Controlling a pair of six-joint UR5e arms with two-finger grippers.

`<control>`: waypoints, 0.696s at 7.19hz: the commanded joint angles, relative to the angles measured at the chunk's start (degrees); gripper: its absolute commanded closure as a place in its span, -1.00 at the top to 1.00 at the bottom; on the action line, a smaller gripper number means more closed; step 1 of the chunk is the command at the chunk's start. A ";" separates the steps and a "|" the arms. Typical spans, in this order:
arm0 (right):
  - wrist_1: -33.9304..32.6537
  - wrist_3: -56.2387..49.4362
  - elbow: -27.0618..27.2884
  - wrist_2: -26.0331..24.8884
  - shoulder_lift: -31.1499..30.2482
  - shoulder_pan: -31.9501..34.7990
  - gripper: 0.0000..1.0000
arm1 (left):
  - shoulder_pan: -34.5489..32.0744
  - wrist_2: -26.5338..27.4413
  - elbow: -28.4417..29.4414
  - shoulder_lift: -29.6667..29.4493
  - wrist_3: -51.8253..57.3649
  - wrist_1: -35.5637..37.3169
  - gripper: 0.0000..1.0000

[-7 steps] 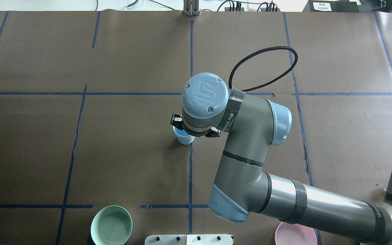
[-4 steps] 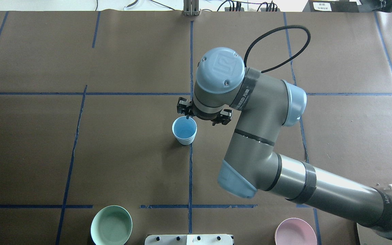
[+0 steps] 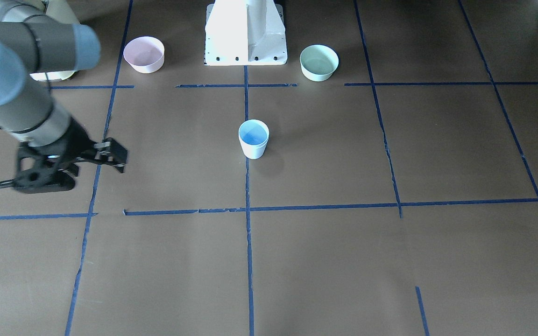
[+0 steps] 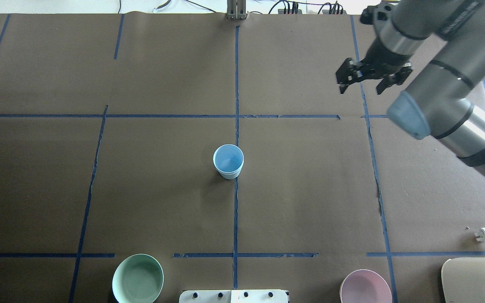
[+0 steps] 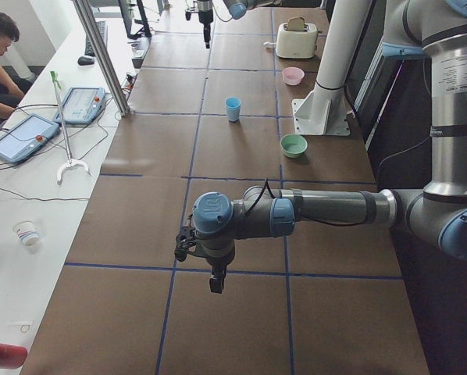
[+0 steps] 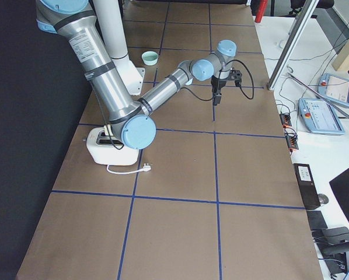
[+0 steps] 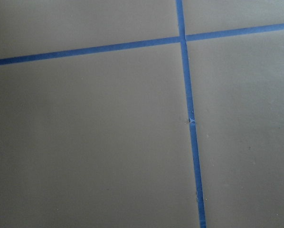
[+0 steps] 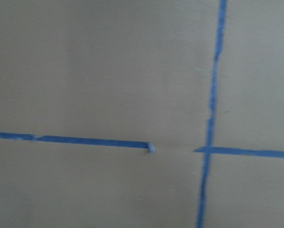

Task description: Stack blue cups with both arms

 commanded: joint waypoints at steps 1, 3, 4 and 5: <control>0.04 -26.21 0.24 2.41 -12.86 10.90 1.00 | -0.03 -0.11 0.28 -0.07 0.20 -0.17 1.00; 0.31 -44.40 0.41 3.54 -23.40 18.79 1.00 | -0.03 -0.47 0.19 0.02 0.03 -3.34 1.00; 0.48 -49.12 0.59 3.90 -28.68 22.32 1.00 | -0.03 -0.47 -0.50 0.02 0.12 -3.51 1.00; 0.48 -51.08 0.85 3.90 -32.04 24.53 1.00 | 0.06 -0.38 0.36 0.37 0.29 -3.60 1.00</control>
